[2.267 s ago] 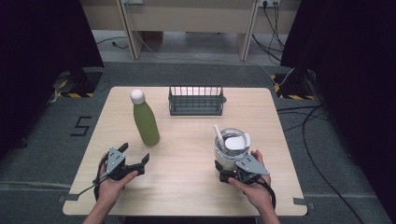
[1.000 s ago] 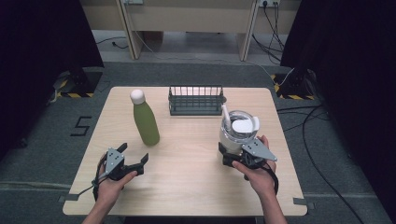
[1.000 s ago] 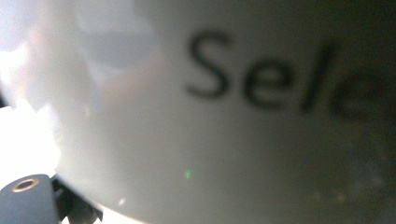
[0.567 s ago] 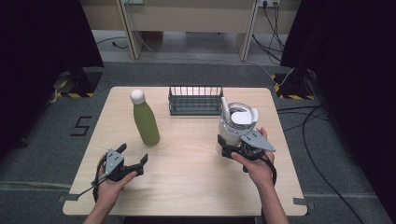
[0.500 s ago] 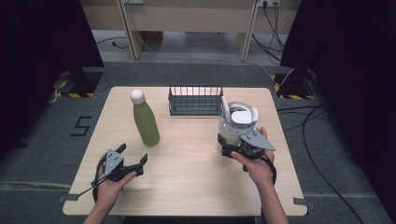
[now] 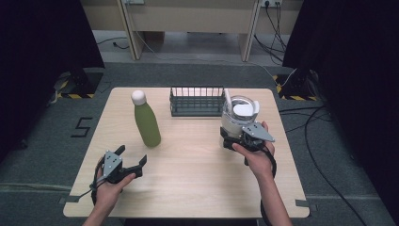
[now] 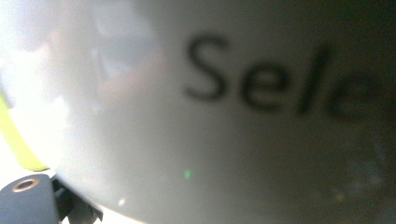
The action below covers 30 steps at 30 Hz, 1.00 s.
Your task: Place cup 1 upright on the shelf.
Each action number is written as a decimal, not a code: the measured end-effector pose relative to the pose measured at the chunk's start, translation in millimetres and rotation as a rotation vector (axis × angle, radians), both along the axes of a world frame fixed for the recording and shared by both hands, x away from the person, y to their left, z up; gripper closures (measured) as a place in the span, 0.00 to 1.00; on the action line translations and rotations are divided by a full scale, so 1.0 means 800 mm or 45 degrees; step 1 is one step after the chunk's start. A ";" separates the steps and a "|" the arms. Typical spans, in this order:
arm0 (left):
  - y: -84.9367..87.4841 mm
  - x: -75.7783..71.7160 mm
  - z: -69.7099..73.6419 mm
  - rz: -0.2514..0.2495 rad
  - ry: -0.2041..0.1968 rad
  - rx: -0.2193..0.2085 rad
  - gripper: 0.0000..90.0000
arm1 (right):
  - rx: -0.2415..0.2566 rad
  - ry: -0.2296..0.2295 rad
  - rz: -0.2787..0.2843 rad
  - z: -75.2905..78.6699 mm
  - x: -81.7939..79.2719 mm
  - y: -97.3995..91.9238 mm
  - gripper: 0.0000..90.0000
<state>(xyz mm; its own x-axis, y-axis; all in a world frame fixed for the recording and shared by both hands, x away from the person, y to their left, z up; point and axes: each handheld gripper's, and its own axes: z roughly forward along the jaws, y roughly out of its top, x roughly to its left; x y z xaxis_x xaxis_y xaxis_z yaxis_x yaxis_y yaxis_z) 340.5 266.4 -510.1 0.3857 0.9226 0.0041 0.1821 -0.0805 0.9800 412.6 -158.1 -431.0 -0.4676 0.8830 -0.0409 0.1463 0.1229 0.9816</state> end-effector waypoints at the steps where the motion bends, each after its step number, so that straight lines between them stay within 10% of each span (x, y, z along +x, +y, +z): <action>1: 0.000 0.000 0.000 -0.001 0.002 0.003 0.06 | 0.004 -0.002 -0.005 0.001 0.003 0.000 0.11; 30: -0.002 0.000 -0.003 -0.003 0.013 0.004 0.07 | 0.000 -0.014 -0.059 0.026 0.046 0.004 0.11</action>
